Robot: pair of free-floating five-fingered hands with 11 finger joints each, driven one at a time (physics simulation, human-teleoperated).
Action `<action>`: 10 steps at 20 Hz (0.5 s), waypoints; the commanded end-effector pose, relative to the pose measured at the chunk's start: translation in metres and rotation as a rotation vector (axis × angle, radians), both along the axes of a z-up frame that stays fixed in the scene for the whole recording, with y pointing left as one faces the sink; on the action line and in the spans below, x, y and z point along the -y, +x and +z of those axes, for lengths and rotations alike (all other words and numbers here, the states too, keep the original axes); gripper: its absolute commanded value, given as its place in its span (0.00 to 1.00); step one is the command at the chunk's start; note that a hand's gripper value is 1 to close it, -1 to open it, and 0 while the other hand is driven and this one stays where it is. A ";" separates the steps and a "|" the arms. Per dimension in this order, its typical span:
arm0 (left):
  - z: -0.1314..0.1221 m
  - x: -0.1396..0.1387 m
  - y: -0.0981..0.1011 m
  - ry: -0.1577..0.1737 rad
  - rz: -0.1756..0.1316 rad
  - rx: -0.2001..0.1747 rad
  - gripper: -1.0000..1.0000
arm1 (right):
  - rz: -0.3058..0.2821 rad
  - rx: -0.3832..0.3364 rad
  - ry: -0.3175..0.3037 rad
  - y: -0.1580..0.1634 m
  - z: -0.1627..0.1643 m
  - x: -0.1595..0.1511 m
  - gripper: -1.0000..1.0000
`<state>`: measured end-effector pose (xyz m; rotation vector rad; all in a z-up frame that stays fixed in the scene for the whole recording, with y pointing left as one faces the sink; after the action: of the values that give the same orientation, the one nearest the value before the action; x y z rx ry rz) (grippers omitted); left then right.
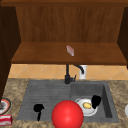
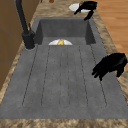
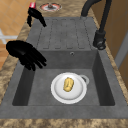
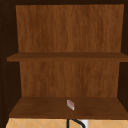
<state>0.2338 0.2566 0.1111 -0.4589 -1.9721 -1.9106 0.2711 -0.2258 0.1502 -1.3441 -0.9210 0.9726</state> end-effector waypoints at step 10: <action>0.014 -0.005 -0.001 -0.003 -0.001 -0.024 0.00 | 0.040 -0.092 0.057 -0.007 -0.013 -0.014 0.50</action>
<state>0.2329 0.2587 0.1218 -0.4852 -1.9585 -1.8970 0.2637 -0.2120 0.1365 -1.2262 -0.9019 1.0225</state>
